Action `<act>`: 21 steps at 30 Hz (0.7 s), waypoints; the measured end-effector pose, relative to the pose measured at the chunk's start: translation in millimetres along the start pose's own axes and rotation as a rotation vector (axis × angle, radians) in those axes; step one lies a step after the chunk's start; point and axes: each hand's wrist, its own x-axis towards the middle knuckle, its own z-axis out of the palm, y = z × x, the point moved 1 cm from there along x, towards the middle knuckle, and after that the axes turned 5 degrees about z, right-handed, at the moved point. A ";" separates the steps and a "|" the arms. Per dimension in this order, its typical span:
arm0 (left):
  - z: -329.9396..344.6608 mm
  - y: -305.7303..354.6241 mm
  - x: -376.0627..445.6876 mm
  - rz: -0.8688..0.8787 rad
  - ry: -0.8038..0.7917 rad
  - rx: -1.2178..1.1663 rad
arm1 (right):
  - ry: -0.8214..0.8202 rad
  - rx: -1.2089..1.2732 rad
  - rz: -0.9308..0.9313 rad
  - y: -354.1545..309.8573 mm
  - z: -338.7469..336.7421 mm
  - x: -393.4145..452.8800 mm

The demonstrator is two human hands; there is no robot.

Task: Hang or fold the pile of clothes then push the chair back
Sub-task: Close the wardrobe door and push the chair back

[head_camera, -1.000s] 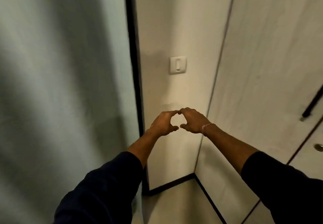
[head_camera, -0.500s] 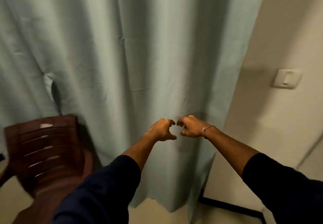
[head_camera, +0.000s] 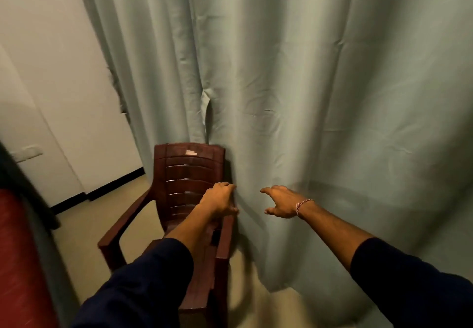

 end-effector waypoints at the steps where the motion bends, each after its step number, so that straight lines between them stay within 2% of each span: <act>1: 2.6 -18.6 -5.2 -0.026 0.004 -0.011 | -0.019 0.004 -0.014 -9.5 7.8 12.9; 13: 69.9 -206.3 -67.8 -0.405 -0.060 -0.165 | -0.342 0.130 0.043 -69.7 140.4 124.3; 17: 94.8 -256.0 -73.7 -0.544 -0.091 -0.207 | -0.441 0.236 0.149 -68.8 195.3 168.2; 21: 116.8 -311.4 -67.9 -0.698 -0.132 -0.193 | -0.498 0.457 0.371 -63.7 262.7 221.2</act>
